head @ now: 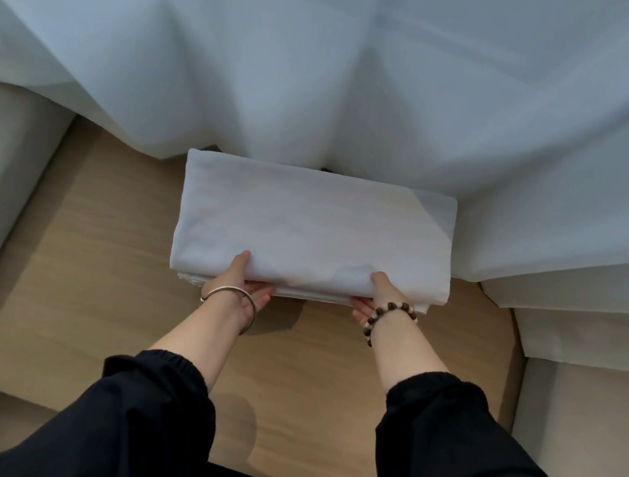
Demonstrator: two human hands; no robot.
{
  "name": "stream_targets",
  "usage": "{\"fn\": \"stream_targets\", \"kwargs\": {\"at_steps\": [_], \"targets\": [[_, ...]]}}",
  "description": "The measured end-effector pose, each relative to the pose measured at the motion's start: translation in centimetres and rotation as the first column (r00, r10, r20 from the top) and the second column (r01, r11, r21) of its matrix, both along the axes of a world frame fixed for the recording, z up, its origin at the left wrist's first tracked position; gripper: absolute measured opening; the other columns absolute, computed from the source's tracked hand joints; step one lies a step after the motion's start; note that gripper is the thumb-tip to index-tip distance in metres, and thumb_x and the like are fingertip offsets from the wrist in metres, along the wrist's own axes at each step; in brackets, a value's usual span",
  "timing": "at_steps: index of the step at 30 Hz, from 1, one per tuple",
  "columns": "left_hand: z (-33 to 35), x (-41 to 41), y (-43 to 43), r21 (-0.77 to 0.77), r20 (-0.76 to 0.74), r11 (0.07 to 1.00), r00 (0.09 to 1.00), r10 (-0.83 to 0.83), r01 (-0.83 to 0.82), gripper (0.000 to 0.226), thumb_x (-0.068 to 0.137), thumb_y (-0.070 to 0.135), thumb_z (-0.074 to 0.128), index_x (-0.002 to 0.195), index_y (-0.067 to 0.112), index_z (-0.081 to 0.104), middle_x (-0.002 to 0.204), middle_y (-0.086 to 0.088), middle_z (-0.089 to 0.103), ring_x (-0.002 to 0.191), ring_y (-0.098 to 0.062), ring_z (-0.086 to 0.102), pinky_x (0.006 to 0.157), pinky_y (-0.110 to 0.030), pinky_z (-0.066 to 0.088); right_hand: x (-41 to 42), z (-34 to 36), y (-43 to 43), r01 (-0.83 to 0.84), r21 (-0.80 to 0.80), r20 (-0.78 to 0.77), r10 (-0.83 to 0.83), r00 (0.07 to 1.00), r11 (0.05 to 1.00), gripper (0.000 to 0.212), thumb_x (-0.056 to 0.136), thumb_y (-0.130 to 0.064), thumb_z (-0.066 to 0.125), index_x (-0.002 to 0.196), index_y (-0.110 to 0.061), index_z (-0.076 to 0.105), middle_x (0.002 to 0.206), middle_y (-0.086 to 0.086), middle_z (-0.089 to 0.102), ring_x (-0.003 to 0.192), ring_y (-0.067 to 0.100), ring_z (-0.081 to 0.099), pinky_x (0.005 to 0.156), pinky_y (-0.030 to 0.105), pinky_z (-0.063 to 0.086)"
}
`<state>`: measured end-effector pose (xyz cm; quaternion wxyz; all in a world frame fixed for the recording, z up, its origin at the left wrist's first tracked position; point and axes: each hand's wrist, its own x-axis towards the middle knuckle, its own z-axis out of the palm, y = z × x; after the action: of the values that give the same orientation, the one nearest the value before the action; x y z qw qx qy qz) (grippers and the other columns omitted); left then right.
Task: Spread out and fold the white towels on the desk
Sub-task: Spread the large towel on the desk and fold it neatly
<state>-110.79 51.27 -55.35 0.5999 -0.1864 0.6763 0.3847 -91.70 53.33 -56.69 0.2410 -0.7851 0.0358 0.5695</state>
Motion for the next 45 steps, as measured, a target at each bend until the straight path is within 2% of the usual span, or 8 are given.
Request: {"fn": "stream_targets", "kwargs": {"at_steps": [8,14,19,24,28,31,38,45], "targets": [[0.2,-1.4,0.5,0.029,-0.072,1.0,0.997,0.006,-0.003,0.033,0.085,0.005,0.05,0.118,0.005,0.043,0.111,-0.019,0.054,0.09,-0.04,0.063,0.043,-0.034,0.05,0.4,0.4,0.4,0.094,0.054,-0.036,-0.092,0.995,0.994,0.025,0.086,-0.009,0.058,0.109,-0.002,0.05,0.1,0.013,0.062,0.087,0.03,0.066,0.066,0.035,0.057],[0.1,-2.5,-0.3,0.041,0.013,0.993,0.993,-0.114,0.113,0.026,0.088,0.002,0.043,0.114,0.003,0.042,0.111,-0.021,0.056,0.083,-0.035,0.061,0.063,-0.039,0.052,1.0,0.1,-1.4,0.222,0.193,-0.169,-0.19,0.967,0.956,0.022,0.087,0.006,0.049,0.107,-0.002,0.053,0.1,0.016,0.062,0.08,0.026,0.063,0.045,0.03,0.053],[-0.1,-2.6,-1.0,-0.035,-0.146,0.994,0.984,-0.105,0.101,0.02,0.085,0.014,0.057,0.1,0.004,0.05,0.078,-0.021,0.064,0.049,-0.027,0.065,0.044,-0.028,0.052,0.5,0.7,-1.6,0.075,0.065,-0.124,-0.067,0.99,0.995,0.019,0.094,-0.012,0.053,0.112,-0.007,0.049,0.105,0.014,0.061,0.074,0.02,0.064,0.056,0.031,0.048],[-0.3,-3.5,-1.7,0.015,-0.326,0.99,0.935,0.137,-0.14,0.024,0.083,0.019,0.063,0.096,0.001,0.055,0.075,-0.011,0.062,0.057,-0.023,0.062,0.048,-0.027,0.047,-0.1,1.0,-1.2,0.158,0.048,-0.055,-0.155,0.986,0.986,0.016,0.094,-0.013,0.054,0.108,-0.007,0.051,0.105,0.012,0.062,0.085,0.021,0.064,0.073,0.033,0.05],[0.2,-3.9,-1.3,0.039,-0.264,0.988,0.952,0.153,-0.148,0.009,0.087,0.007,0.051,0.086,-0.001,0.054,0.086,-0.017,0.062,0.052,-0.02,0.064,0.04,-0.021,0.047,-0.4,1.1,-1.6,0.18,0.065,0.031,-0.183,0.983,0.981,0.014,0.089,-0.016,0.063,0.089,-0.003,0.058,0.085,0.008,0.065,0.082,0.018,0.065,0.077,0.031,0.053],[0.5,-4.3,-1.4,0.067,-0.26,0.991,0.957,0.127,-0.113,0.01,0.086,0.003,0.046,0.083,-0.003,0.054,0.065,-0.011,0.065,0.04,-0.012,0.062,0.037,-0.016,0.046,-0.2,1.5,-1.8,0.153,0.081,0.057,-0.158,0.986,0.985,0.019,0.088,-0.015,0.066,0.075,-0.004,0.057,0.072,0.007,0.063,0.068,0.015,0.063,0.066,0.029,0.054],[1.3,-6.6,-4.2,0.215,-0.004,0.97,0.993,0.115,-0.111,0.011,0.088,0.003,0.047,0.082,0.004,0.055,0.065,-0.008,0.069,0.061,-0.018,0.07,0.051,-0.02,0.055,1.1,3.1,-1.8,0.186,0.109,-0.094,-0.177,0.98,0.976,0.016,0.09,-0.012,0.06,0.077,-0.006,0.056,0.07,0.006,0.058,0.062,0.016,0.056,0.058,0.03,0.046],[0.5,-4.5,-3.5,0.096,-0.172,0.99,0.978,0.118,-0.102,0.016,0.088,0.003,0.042,0.097,0.004,0.055,0.082,-0.011,0.064,0.068,-0.02,0.066,0.056,-0.028,0.051,-0.4,2.8,-1.2,-0.02,-0.046,0.083,0.024,0.996,0.999,0.032,0.096,-0.016,0.051,0.069,-0.001,0.056,0.042,0.003,0.057,0.046,0.016,0.054,0.054,0.028,0.043]]}}
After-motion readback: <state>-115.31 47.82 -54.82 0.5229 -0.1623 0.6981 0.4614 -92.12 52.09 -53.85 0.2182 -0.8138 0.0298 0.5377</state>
